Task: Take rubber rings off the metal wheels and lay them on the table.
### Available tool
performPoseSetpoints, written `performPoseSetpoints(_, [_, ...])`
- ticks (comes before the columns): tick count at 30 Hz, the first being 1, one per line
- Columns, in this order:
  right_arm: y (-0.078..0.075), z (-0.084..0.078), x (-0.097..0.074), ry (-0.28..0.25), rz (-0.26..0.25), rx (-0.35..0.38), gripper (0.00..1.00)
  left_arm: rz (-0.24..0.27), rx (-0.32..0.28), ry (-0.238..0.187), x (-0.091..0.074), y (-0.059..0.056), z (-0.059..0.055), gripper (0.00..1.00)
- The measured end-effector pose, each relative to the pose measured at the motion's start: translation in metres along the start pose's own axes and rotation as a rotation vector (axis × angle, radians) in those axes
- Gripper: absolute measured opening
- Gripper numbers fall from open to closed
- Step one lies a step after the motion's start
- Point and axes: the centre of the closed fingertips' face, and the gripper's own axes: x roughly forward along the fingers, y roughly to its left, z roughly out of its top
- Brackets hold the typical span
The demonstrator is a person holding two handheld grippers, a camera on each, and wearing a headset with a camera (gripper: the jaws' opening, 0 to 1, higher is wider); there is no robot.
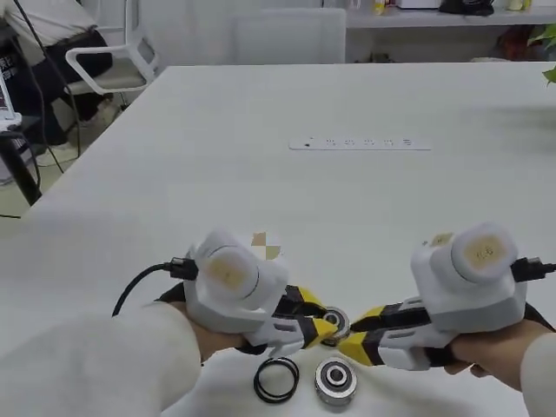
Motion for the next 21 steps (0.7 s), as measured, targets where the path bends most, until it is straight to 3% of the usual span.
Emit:
performPoseSetpoints(6, [-0.0033, 0.0006, 0.0013, -0.007, -0.015, -0.009, 0.14, 0.001, -0.01, -0.006, -0.0001, -0.0009, 0.0004, 0.14])
performPoseSetpoints(14, [-0.0039, -0.0013, 0.0006, 0.022, -0.027, -0.106, 0.09, 0.004, -0.031, -0.014, 0.0, -0.0004, 0.0006, 0.14])
performPoseSetpoints(17, [-0.0085, 0.0006, -0.0007, 0.016, -0.049, -0.158, 0.0, 0.002, -0.032, -0.013, -0.0005, -0.0007, 0.0001, 0.14])
performPoseSetpoints(21, [-0.0073, -0.0001, 0.0, 0.026, -0.044, -0.141, 0.0, 0.003, -0.032, -0.013, -0.0005, -0.0008, -0.0001, 0.14])
